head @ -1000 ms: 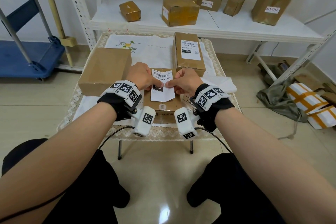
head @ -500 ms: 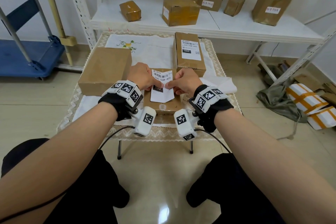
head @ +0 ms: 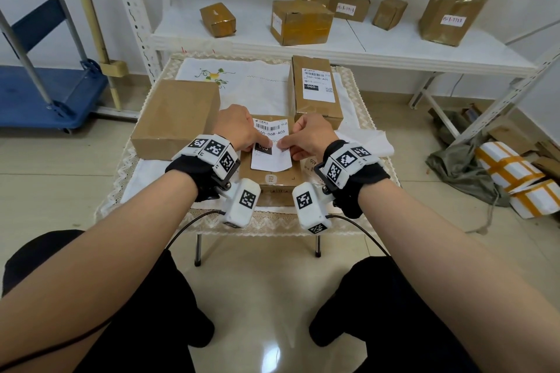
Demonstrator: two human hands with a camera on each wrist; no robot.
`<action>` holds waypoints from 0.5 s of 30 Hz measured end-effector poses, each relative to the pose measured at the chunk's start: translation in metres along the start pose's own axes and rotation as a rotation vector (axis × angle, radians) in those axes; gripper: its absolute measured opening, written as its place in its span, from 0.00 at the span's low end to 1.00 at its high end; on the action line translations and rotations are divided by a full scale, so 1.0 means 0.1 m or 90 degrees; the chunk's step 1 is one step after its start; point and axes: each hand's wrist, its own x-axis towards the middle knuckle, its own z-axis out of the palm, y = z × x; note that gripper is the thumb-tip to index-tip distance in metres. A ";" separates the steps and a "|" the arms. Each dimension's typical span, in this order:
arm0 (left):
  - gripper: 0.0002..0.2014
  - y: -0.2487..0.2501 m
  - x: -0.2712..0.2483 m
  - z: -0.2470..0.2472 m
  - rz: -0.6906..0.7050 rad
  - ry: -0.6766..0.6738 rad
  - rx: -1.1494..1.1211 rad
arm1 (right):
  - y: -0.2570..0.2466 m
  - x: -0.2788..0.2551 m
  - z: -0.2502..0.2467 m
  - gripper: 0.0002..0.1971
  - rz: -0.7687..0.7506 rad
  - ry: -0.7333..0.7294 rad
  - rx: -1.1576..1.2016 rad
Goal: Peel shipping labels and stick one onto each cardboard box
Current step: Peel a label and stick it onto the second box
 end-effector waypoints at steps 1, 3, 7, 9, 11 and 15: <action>0.24 -0.01 0.00 0.00 0.001 0.001 -0.002 | 0.00 -0.01 -0.01 0.19 -0.001 -0.001 -0.003; 0.24 -0.01 0.00 -0.01 0.003 0.004 -0.005 | -0.01 -0.02 -0.03 0.18 -0.002 -0.005 -0.011; 0.24 -0.02 -0.01 0.00 0.002 0.006 -0.007 | -0.03 -0.02 -0.04 0.17 -0.008 -0.018 -0.032; 0.25 -0.03 0.00 0.00 0.005 0.007 -0.010 | -0.04 -0.01 -0.03 0.18 -0.017 -0.022 -0.053; 0.25 -0.04 0.01 0.00 0.009 0.008 -0.016 | -0.05 0.00 -0.03 0.17 -0.031 -0.026 -0.081; 0.25 -0.05 0.01 0.01 0.012 0.013 -0.010 | -0.08 0.04 -0.01 0.15 -0.047 -0.034 -0.154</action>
